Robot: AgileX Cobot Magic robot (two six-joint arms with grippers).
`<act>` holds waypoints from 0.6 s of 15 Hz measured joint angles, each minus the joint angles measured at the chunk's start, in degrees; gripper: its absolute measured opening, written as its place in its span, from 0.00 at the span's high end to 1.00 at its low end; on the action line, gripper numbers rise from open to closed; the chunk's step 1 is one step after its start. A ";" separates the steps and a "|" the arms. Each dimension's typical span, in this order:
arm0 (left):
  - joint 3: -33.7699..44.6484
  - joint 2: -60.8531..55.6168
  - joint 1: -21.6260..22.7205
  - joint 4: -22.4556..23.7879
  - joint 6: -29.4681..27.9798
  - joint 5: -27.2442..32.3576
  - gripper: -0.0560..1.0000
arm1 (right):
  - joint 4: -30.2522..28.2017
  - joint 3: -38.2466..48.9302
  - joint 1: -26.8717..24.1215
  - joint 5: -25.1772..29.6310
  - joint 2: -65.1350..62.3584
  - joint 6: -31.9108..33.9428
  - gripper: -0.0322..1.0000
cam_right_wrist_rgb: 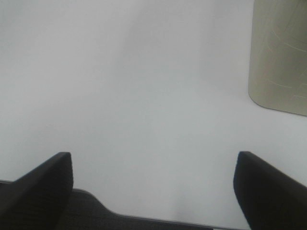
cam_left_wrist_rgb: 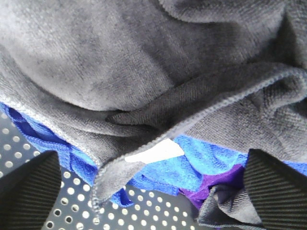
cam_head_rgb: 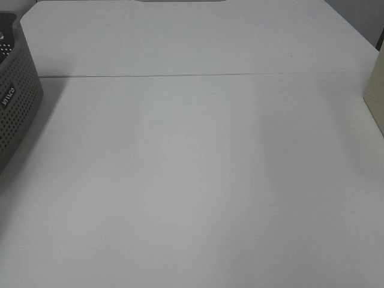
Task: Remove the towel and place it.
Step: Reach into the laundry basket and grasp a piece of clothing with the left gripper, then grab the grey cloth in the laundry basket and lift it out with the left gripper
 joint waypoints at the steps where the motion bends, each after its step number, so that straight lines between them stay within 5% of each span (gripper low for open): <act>1: 0.00 0.00 0.11 0.00 0.63 -0.23 0.02 | 0.00 0.00 0.00 0.00 0.00 0.00 0.13; 9: -0.17 3.32 1.32 -1.78 1.09 0.00 0.05 | 0.00 0.00 0.00 0.00 0.00 0.00 0.13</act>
